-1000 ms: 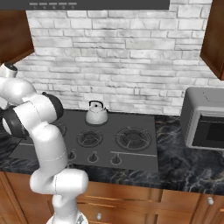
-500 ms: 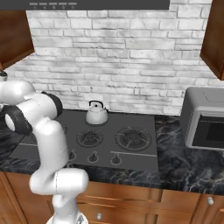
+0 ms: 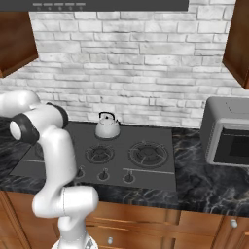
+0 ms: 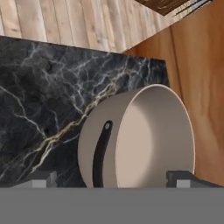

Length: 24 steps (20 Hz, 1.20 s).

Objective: Pick the kettle from the cabinet and place it on a stove burner. Then pick the pot from the counter and place it on another stove burner. Finally, turn both burners on.

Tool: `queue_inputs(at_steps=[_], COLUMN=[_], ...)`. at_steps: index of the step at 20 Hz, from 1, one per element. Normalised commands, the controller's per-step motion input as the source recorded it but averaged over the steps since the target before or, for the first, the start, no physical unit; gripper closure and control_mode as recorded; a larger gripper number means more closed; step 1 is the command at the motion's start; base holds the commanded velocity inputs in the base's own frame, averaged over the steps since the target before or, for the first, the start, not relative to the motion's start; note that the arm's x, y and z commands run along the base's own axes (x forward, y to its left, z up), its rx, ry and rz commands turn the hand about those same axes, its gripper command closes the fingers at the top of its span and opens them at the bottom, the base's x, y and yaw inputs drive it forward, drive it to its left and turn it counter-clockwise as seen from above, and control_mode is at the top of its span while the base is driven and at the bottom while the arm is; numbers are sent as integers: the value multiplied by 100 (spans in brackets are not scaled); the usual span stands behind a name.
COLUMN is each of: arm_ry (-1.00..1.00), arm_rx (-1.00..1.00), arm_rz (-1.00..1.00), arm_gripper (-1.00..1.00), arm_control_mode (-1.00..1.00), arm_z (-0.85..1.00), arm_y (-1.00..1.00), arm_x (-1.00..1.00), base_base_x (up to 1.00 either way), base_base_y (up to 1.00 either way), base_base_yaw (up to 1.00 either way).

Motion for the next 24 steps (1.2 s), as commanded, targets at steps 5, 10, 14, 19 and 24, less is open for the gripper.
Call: queue_inputs(at_steps=[5, 10, 14, 19, 24], arm_ry=[5, 2, 0, 0, 0], arm_rx=[-10, -10, -9, -6, -6], arm_rz=[-1, -2, -1, -1, -1], arm_gripper=[-100, -100, -100, -100, -100], arm_control_mode=[-100, -100, -100, -100, -100], arm_z=[0, -2, -9, -22, -22], arm_y=[38, 20, 13, 1, 0], arm_x=[0, 0, 0, 0, 0], base_base_x=[0, 0, 0, 0, 0], base_base_y=[0, 0, 0, 0, 0], base_base_yaw=[0, 0, 0, 0, 0])
